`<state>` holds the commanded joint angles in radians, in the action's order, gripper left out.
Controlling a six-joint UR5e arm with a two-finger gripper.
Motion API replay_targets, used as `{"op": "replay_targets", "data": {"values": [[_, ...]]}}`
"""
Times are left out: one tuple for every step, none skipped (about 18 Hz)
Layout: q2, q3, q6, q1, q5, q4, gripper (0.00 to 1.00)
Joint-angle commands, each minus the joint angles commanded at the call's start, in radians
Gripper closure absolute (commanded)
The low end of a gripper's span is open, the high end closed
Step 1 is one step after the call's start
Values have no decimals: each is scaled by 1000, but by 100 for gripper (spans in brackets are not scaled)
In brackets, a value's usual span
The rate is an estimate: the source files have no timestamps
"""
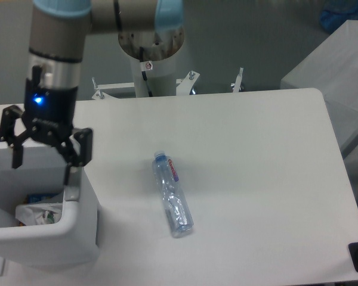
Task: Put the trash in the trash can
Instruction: 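Raise the open gripper up out of the bin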
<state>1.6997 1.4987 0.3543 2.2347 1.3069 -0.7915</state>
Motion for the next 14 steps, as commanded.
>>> {"op": "replay_targets", "data": {"values": [[-5,3,0,35,3,0,0],[-6,6,0,72,6,-3,0],[-5,6,3,107,11,-5,0],[1,6,3,140,23,-5,0],[12,6,8,158,52,-5,0],[21,8,37,166,104,-6,0],[28,14,99,171,171,-8,0],[28,20,180,187,234,-12,0],[29,21,258,200,280,-14,0],[32,21,318,203,304,-17,0],[34,26,360,204,314,-26,0],[34,32,389,210,324,-41,0],[34,38,415,227,330,-55,0],[34,52,445,242,330,-64,0]]}}
